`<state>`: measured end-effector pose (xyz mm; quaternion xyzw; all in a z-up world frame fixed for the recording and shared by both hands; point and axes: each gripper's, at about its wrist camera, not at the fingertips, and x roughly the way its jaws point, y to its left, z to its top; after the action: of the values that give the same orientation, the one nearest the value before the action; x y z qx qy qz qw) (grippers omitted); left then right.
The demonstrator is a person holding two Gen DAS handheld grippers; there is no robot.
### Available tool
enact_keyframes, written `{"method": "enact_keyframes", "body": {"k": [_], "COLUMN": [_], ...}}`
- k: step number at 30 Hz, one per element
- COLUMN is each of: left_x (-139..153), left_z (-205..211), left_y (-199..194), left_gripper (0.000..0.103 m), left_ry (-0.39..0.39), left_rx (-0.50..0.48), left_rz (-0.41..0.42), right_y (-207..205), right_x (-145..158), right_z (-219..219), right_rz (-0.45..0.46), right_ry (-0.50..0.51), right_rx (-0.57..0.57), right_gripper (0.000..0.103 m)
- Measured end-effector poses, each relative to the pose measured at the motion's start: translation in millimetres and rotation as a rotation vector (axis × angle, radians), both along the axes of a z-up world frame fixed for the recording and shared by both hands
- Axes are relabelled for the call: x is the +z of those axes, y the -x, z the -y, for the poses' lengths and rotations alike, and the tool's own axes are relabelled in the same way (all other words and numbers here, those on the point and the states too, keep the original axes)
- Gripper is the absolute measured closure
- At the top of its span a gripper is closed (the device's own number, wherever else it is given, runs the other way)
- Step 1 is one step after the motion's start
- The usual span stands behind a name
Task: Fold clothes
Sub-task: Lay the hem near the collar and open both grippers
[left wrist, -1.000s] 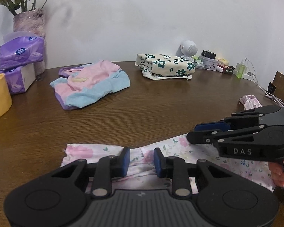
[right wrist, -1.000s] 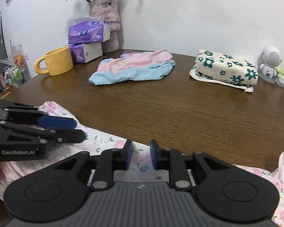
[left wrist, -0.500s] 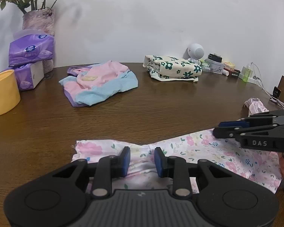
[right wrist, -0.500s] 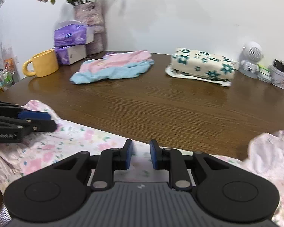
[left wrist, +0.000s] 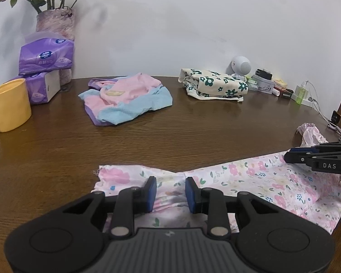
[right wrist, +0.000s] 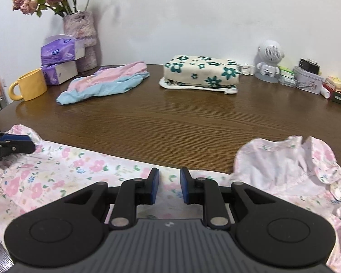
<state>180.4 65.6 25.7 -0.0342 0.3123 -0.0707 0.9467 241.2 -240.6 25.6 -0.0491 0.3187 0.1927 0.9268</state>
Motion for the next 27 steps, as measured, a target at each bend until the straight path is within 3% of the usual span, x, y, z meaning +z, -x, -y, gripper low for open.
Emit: {"method": "enact_keyframes", "body": {"k": [27], "left_x": [-1.1], "left_z": [-26.4], "left_y": [22.6], "left_gripper": [0.081], "left_ry": [0.025], "left_rx": [0.175], "left_rz": [0.009], "right_y": [2.9], "right_x": [-3.4], "right_z": [22.9], "right_rz": [0.009], "right_ry": [-0.011], "right_rx": [-0.045], "right_gripper": [0.084]}}
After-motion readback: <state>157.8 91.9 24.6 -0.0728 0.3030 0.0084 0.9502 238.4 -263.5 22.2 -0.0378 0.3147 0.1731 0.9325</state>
